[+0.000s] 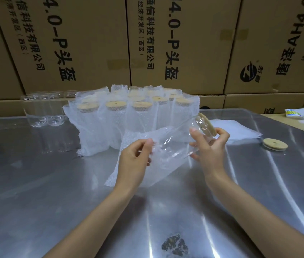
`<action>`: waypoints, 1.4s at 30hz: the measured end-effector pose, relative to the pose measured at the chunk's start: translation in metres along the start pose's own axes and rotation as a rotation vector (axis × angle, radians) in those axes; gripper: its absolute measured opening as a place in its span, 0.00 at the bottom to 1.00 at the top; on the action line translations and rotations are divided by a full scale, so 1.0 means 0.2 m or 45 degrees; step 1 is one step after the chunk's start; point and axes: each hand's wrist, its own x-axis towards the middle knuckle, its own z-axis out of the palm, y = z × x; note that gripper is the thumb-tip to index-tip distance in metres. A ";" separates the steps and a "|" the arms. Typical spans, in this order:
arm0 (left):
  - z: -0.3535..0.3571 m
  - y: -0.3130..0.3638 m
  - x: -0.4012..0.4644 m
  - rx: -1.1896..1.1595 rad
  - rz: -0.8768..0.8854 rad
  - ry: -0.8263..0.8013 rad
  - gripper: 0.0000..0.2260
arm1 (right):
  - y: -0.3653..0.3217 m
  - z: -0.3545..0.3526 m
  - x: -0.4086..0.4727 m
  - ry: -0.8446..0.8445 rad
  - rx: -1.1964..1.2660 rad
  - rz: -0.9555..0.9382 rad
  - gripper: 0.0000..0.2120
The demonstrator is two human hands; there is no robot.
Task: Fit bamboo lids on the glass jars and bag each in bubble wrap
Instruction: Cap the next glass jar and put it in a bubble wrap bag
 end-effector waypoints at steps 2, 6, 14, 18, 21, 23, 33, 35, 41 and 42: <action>0.02 0.02 -0.03 0.111 0.154 -0.047 0.08 | 0.02 0.01 -0.01 -0.020 0.003 0.019 0.21; 0.06 0.03 -0.09 0.359 0.511 -0.266 0.11 | 0.05 0.00 0.00 -0.046 0.105 0.200 0.27; -0.04 0.03 0.00 0.655 0.645 0.091 0.11 | 0.08 -0.03 0.04 -0.028 0.196 0.481 0.31; -0.17 -0.03 0.13 0.504 -0.478 0.275 0.26 | 0.07 -0.04 0.06 0.002 0.243 0.586 0.30; -0.21 -0.09 0.16 0.075 -0.719 0.127 0.19 | 0.08 -0.04 0.06 -0.009 0.262 0.621 0.31; -0.19 -0.11 0.17 -0.113 -0.729 0.027 0.18 | 0.07 -0.03 0.06 -0.050 0.292 0.617 0.31; -0.13 -0.12 0.13 -0.338 -0.412 -0.189 0.47 | 0.06 -0.02 0.03 -0.317 0.342 0.670 0.20; -0.12 -0.13 0.13 -0.350 -0.407 -0.238 0.45 | 0.06 -0.02 0.02 -0.387 0.315 0.679 0.19; -0.11 -0.15 0.11 -0.447 -0.374 -0.327 0.38 | 0.04 -0.01 -0.01 -0.618 0.186 0.571 0.28; -0.11 -0.15 0.11 -0.464 -0.380 -0.338 0.38 | 0.04 -0.01 -0.01 -0.632 0.170 0.550 0.28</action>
